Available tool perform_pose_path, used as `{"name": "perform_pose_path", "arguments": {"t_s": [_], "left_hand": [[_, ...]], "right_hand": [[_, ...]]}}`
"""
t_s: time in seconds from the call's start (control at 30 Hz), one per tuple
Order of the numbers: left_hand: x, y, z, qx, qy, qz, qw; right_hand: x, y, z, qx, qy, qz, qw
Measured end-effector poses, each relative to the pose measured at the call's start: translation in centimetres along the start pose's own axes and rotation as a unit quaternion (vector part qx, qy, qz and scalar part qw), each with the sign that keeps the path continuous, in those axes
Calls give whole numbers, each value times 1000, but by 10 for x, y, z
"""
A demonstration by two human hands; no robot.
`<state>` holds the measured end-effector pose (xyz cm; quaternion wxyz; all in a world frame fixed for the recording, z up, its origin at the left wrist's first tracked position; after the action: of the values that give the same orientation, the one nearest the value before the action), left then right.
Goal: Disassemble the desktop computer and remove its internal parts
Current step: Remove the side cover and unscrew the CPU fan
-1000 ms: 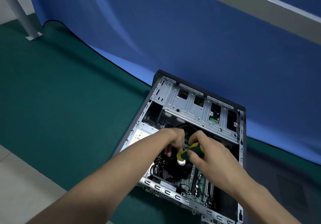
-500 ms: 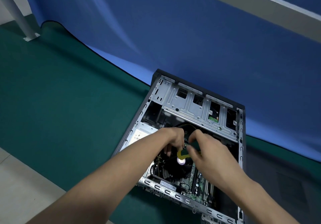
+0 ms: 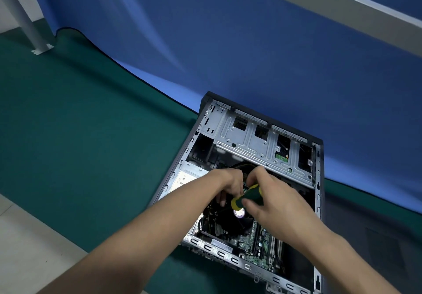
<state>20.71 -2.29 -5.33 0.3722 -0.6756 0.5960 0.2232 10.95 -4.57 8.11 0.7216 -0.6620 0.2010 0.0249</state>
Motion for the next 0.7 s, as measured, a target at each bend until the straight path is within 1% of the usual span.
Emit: {"name": "perform_pose_path", "arguments": {"t_s": [0.07,0.1,0.2,0.23,0.27,0.33,0.37,0.4,0.47,0.5,0.6,0.67,0.7], "left_hand": [[-1,0,-1,-4,-3,2,1000],[1,0,-1,-7,-6,2,1000],[2,2,1,5,-6,8,1000],[2,2,1,6,-10,6,1000],[2,1,1,7,-10,7,1000],[1,1,0,-3,-9,4,1000],[0,1,0,-7,-10,3,1000],[0,0,0,-7,-8,3,1000],[-2,0,-1,-6,-5,-2,1000],[-2,0,0,-5,-6,-5,1000],[-1,0,1,-2,-2,-15,1000],[0,0,1,0,1,-15,1000],[1,0,1,0,3,-11,1000]], "right_hand": [[0,2,-8,-36,59,-25,997],[0,2,-10,-47,58,-35,997],[-3,3,-1,2,-33,-31,999],[-5,4,2,11,-48,-22,999],[-6,4,3,16,-38,-20,999],[-4,3,-2,24,34,-36,998],[-3,3,-6,13,70,-34,997],[-3,3,-9,-9,87,-26,996],[-1,3,-11,-26,80,-6,996],[-1,3,-10,-4,73,-1,997],[-2,5,-7,71,86,-25,993],[-3,4,-7,92,96,-44,990],[-3,4,-6,90,77,-40,992]]}}
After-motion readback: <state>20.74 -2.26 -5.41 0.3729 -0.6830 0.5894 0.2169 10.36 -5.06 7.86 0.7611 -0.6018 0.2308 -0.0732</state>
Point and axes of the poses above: each hand's wrist, its own x-axis towards the middle knuckle, its own y-axis out of the palm, z = x × y, the point moved 4 cm from there along x, towards the middle knuckle, and after that the axes turned 14 degrees about -x, right-handed, at the moved point
